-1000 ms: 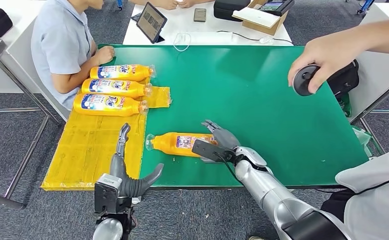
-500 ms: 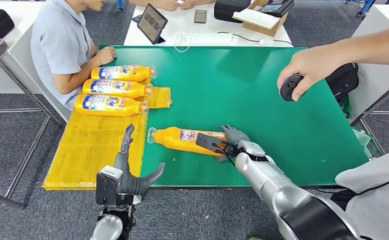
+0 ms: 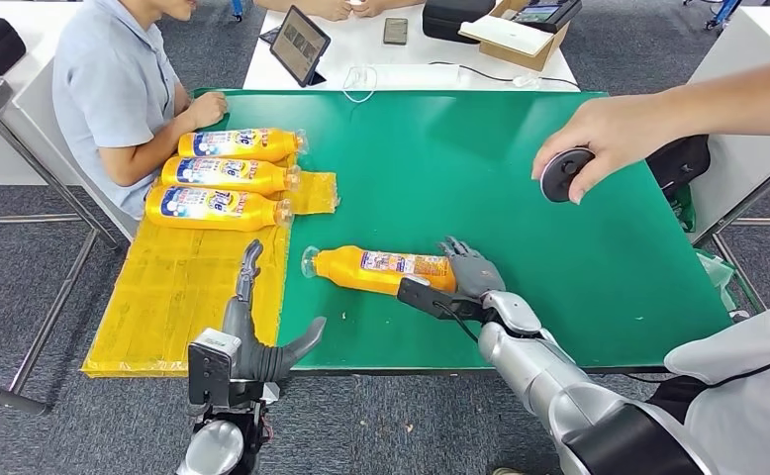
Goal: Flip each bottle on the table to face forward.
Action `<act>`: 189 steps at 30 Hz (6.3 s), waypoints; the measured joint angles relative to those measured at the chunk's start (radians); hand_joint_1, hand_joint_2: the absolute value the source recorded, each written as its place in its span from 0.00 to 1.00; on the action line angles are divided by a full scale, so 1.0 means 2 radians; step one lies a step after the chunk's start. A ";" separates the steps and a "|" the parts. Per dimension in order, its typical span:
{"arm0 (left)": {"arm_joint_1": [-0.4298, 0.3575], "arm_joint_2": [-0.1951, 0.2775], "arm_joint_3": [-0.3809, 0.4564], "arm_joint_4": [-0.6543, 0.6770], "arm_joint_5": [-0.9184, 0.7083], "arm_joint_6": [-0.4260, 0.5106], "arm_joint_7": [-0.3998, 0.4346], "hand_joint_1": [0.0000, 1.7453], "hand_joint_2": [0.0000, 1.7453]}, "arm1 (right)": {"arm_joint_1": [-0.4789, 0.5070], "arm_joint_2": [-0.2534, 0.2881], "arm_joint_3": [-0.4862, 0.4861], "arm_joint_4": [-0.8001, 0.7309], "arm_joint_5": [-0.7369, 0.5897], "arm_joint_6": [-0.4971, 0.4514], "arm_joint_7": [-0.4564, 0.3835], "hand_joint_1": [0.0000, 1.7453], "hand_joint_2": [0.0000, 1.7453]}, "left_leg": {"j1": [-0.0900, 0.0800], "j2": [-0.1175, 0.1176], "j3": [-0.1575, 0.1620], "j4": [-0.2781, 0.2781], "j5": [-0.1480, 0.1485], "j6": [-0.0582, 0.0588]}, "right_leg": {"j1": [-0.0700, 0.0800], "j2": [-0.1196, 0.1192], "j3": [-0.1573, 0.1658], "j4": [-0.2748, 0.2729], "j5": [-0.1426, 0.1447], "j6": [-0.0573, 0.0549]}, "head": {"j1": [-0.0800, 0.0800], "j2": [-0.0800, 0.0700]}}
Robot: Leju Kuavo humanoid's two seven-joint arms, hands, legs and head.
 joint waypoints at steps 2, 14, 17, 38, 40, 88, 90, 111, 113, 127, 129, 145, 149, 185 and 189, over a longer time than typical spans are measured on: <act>-0.001 -0.001 0.000 0.000 0.000 0.001 0.000 0.00 1.00 | 0.002 0.000 0.000 0.000 0.004 -0.011 -0.002 0.00 1.00 | 0.000 0.000 0.000 0.000 0.000 0.000 | 0.000 0.000 0.000 0.000 0.000 0.000 | 0.000 0.000; -0.002 -0.001 -0.004 0.000 0.004 -0.004 0.002 0.00 1.00 | 0.004 0.002 -0.003 0.003 0.005 -0.017 -0.007 0.00 1.00 | 0.000 0.000 -0.001 0.000 0.000 0.000 | 0.000 0.000 0.000 0.000 0.000 0.000 | 0.000 0.000; -0.002 -0.002 -0.005 0.000 0.005 -0.004 0.002 0.00 1.00 | 0.007 0.004 -0.009 0.003 -0.002 -0.021 -0.018 0.00 1.00 | 0.000 0.000 -0.001 0.000 0.000 0.000 | 0.000 0.000 -0.001 0.000 0.000 0.000 | 0.000 0.000; -0.011 -0.007 -0.012 0.012 0.018 -0.007 0.002 0.00 1.00 | 0.008 0.013 -0.047 0.008 -0.024 0.053 0.012 0.50 1.00 | 0.000 0.000 0.000 0.000 0.000 0.000 | 0.000 0.000 -0.001 0.000 0.000 0.000 | 0.000 0.000; -0.011 -0.007 -0.012 0.014 0.019 -0.008 0.002 0.00 1.00 | 0.003 0.012 -0.048 0.009 -0.022 0.071 0.027 1.00 1.00 | 0.000 0.001 0.000 0.000 0.000 0.000 | 0.000 0.000 -0.001 0.000 0.000 0.000 | 0.000 0.000; 0.007 -0.013 0.019 0.022 0.262 -0.184 0.031 0.00 1.00 | 0.163 0.056 -0.158 -0.238 -0.317 0.166 -0.247 1.00 1.00 | 0.000 0.000 -0.003 0.000 0.000 0.000 | 0.000 0.000 -0.002 0.000 0.000 0.000 | 0.000 0.000; 0.009 -0.013 0.022 0.025 0.282 -0.209 0.034 0.00 1.00 | 0.183 0.057 -0.129 -0.267 -0.320 0.171 -0.247 1.00 1.00 | 0.000 0.000 -0.003 0.000 0.000 0.000 | 0.000 0.000 -0.003 0.000 0.000 0.000 | 0.000 0.000; 0.035 -0.018 0.037 -0.053 0.296 -0.257 -0.030 0.04 1.00 | 0.217 0.062 0.054 -0.305 -0.336 0.181 -0.248 1.00 1.00 | 0.000 0.000 -0.004 0.000 0.000 0.000 | 0.000 0.000 -0.004 0.000 0.000 0.000 | 0.000 0.000; 0.038 -0.017 0.038 -0.058 0.296 -0.259 -0.030 0.51 1.00 | 0.215 0.062 0.056 -0.302 -0.337 0.181 -0.248 1.00 1.00 | 0.000 0.000 -0.004 0.000 0.000 0.000 | 0.000 0.000 -0.004 0.000 0.000 0.000 | 0.000 0.000; 0.034 0.006 0.042 -0.036 0.367 -0.343 0.031 1.00 1.00 | 0.212 0.054 0.065 -0.280 -0.339 0.185 -0.250 0.00 1.00 | 0.000 0.000 -0.004 0.000 0.000 0.000 | 0.000 0.000 -0.004 0.000 0.000 0.000 | 0.000 0.000; 0.031 0.010 0.042 -0.030 0.371 -0.361 0.040 1.00 1.00 | 0.213 0.052 0.065 -0.278 -0.340 0.190 -0.250 0.00 0.75 | 0.000 0.001 -0.004 0.000 0.000 0.000 | 0.000 0.000 -0.004 0.000 0.000 0.000 | 0.000 0.000; 0.036 0.020 0.073 -0.018 0.429 -0.428 0.064 1.00 1.00 | 0.281 0.004 0.032 -0.374 -0.333 0.127 -0.248 0.00 0.00 | 0.000 0.000 -0.004 0.000 0.000 0.000 | 0.000 0.000 -0.004 0.000 0.000 0.000 | 0.000 0.000; 0.036 0.020 0.075 -0.018 0.430 -0.428 0.064 1.00 1.00 | 0.284 0.001 0.029 -0.381 -0.333 0.126 -0.248 0.00 0.00 | 0.000 0.000 -0.004 0.000 0.000 0.000 | 0.000 0.000 -0.004 0.000 0.000 0.000 | 0.000 0.000; -0.179 0.039 0.127 0.280 -0.435 0.117 0.114 1.00 1.00 | 0.373 0.015 -0.107 -0.637 -0.280 -0.194 -0.247 0.00 1.00 | 0.000 0.000 -0.005 0.000 0.001 0.000 | 0.000 0.000 -0.004 0.000 0.000 0.000 | 0.000 0.000; -0.215 0.043 0.125 0.377 -0.473 0.112 0.140 0.98 1.00 | 0.367 0.014 -0.076 -0.612 -0.312 -0.185 -0.247 0.00 1.00 | 0.000 0.000 -0.004 0.000 0.001 0.000 | 0.000 0.000 -0.004 0.000 0.000 0.000 | 0.000 0.000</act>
